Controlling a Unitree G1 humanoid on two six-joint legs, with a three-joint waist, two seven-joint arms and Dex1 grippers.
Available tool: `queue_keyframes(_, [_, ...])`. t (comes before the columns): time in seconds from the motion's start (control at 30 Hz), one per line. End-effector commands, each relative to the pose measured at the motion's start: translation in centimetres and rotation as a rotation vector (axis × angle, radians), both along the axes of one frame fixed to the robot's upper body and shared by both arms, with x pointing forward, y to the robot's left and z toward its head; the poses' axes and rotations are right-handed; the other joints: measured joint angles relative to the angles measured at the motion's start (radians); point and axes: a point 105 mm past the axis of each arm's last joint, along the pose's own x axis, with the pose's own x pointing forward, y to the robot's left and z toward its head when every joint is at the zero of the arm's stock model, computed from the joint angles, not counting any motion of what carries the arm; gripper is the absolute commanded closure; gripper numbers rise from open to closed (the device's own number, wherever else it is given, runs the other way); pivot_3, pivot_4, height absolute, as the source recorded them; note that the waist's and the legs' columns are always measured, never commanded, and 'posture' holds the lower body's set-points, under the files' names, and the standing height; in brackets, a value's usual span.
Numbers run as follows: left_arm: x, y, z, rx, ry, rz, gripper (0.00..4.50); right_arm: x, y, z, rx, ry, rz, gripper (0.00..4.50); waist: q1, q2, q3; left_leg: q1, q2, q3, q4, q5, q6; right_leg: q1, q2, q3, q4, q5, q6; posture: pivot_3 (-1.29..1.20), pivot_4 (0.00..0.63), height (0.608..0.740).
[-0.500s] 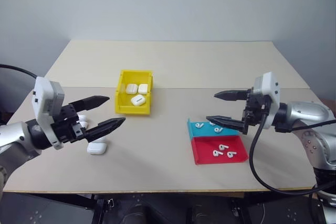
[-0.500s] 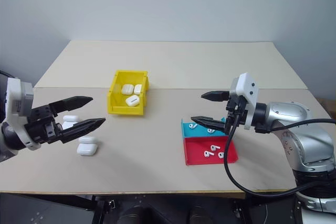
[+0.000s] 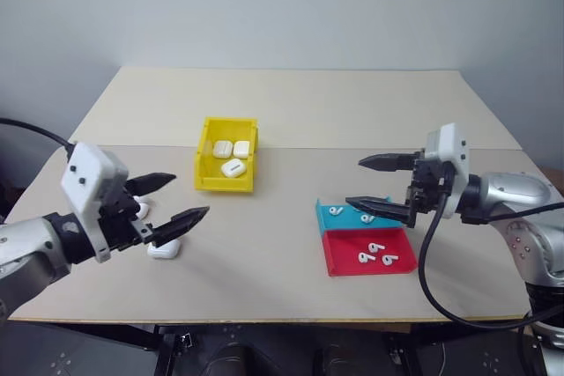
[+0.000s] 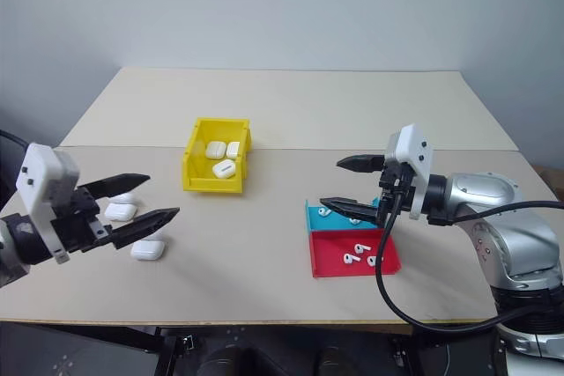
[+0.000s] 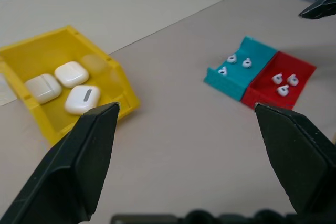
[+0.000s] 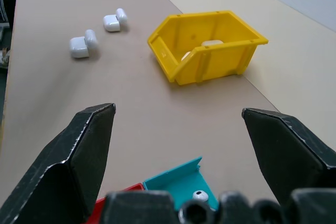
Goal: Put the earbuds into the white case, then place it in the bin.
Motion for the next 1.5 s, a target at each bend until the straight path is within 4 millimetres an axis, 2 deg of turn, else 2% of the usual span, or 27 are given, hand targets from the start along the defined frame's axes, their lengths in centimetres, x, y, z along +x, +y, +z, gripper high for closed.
queue_keyframes(0.03, [1.0, 0.7, 0.9, 0.057, -0.042, 0.101, 0.00, -0.2, 0.5, 1.3, -0.002, -0.055, 0.027, 0.01, -0.001, 0.000, 0.000, 0.000, 0.000, 0.000, 0.000, 0.000, 0.000, 0.000, 0.000, 0.000, 0.000, 0.000, 0.000, 0.00, 0.150, 0.740])
queue_keyframes(0.2, [0.8, 1.7, -0.6, 0.132, 0.186, 0.159, 0.00, -0.6, 0.5, 1.5, 0.001, -0.045, 0.033, 0.01, -0.002, 0.000, 0.000, -0.001, 0.000, 0.000, -0.001, 0.000, 0.000, -0.001, 0.000, 0.001, 0.000, 0.000, 0.000, 0.00, 0.150, 0.740])
queue_keyframes(0.27, [0.5, 2.1, -1.0, 0.181, 0.350, 0.140, 0.00, -0.7, 0.5, 1.2, 0.002, -0.038, 0.028, 0.01, -0.001, -0.001, 0.000, 0.000, 0.000, 0.000, -0.001, 0.000, 0.000, -0.001, 0.000, 0.001, 0.000, 0.000, 0.000, 0.00, 0.150, 0.740])
queue_keyframes(0.4, [0.7, 3.3, -0.7, 0.151, 0.532, 0.198, 0.00, -0.8, 0.6, 0.8, 0.001, -0.030, 0.029, 0.01, -0.001, -0.001, 0.000, 0.000, 0.000, 0.000, -0.001, 0.000, 0.000, -0.001, 0.000, 0.001, 0.001, 0.000, 0.000, 0.00, 0.150, 0.740])
queue_keyframes(0.5, [0.3, 4.4, -1.4, 0.091, 0.717, 0.286, 0.00, -1.0, 0.7, 0.8, 0.002, -0.028, 0.037, 0.01, -0.003, -0.002, 0.001, 0.000, 0.000, -0.002, -0.002, 0.000, 0.000, -0.001, 0.000, 0.001, 0.000, 0.000, 0.000, 0.00, 0.150, 0.740])
queue_keyframes(0.63, [0.3, 5.1, -2.9, 0.049, 0.823, 0.377, 0.00, -1.0, 1.0, 0.8, 0.009, -0.029, 0.039, 0.01, -0.003, -0.002, 0.001, 0.001, -0.001, -0.003, -0.003, 0.000, 0.000, -0.002, -0.001, 0.004, 0.001, 0.000, 0.000, 0.00, 0.150, 0.740])
queue_keyframes(0.87, [1.4, 4.8, -4.7, 0.063, 0.882, 0.392, 0.00, -1.3, 1.6, 0.4, 0.032, -0.026, 0.041, 0.01, 0.005, -0.002, 0.001, 0.001, -0.002, 0.001, -0.003, 0.001, -0.002, -0.001, -0.001, 0.002, 0.000, 0.000, 0.000, 0.00, 0.150, 0.740])
queue_keyframes(1.23, [4.5, 4.0, -7.6, 0.142, 0.912, 0.496, 0.00, -1.7, 2.2, 0.3, 0.057, -0.038, 0.027, 0.01, 0.004, -0.003, 0.001, 0.000, -0.002, 0.000, -0.003, 0.002, -0.004, -0.001, -0.001, 0.002, 0.001, 0.000, 0.000, 0.00, 0.150, 0.740])
queue_keyframes(1.5, [5.1, 3.7, -9.3, 0.188, 0.955, 0.529, 0.00, -2.0, 2.1, 0.1, 0.065, -0.035, 0.005, 0.01, 0.000, -0.003, 0.001, 0.000, -0.003, -0.002, -0.003, 0.005, -0.008, -0.001, -0.001, 0.002, 0.001, 0.000, 0.000, 0.00, 0.150, 0.740])
